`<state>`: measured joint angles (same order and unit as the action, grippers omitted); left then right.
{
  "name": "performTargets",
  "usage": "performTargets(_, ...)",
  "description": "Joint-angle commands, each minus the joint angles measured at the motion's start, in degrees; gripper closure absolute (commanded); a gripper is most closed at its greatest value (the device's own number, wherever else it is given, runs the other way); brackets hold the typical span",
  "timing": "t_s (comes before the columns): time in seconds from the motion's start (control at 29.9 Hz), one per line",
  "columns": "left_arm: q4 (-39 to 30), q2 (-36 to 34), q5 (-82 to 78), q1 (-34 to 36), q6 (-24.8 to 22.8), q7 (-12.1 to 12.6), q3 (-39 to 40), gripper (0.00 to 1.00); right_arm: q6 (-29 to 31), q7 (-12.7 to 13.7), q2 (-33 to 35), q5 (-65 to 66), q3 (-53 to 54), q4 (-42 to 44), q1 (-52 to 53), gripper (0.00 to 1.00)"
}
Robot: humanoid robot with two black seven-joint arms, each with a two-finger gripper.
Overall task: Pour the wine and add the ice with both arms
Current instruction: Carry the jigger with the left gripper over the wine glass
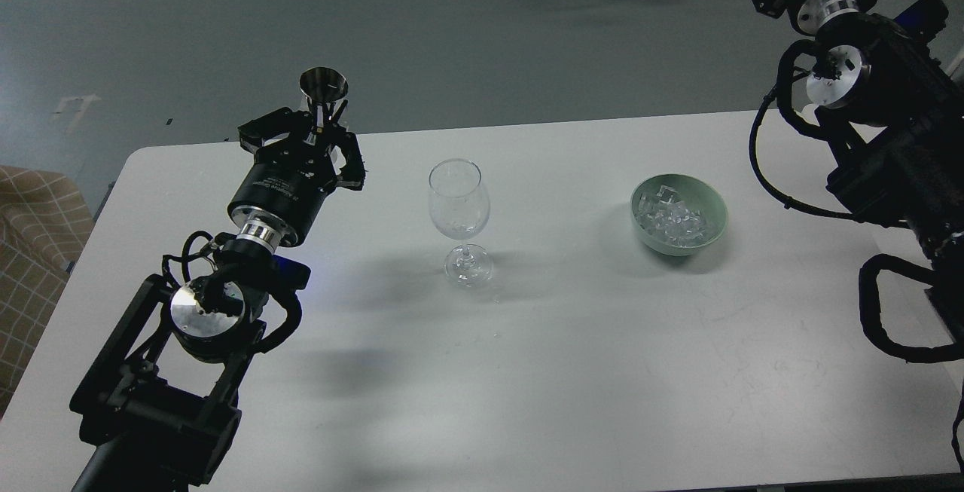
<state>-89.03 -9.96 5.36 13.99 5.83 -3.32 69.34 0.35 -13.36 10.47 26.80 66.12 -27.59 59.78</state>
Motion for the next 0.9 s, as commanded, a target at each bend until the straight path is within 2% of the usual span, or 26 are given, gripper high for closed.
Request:
performTargets(0.0,-0.5,-0.1,-0.5,0.7,0.1,0.2,-1.7,0.91,0.1,0.0,0.3,0.0,0.0,0.0,-0.1,0.0)
performTargets(0.43,-0.6,0.3,-6.1,2.1,0.1,0.7,-5.8,0.91,0.1,-0.1,0.3,0.0,0.0,0.1,-0.5,0.0)
performTargets(0.87,-0.6,0.7,-8.9,2.0,0.1,0.8,-6.1,0.91,0.2,-0.1,0.3,-0.1,0.1,0.1,-0.7,0.0)
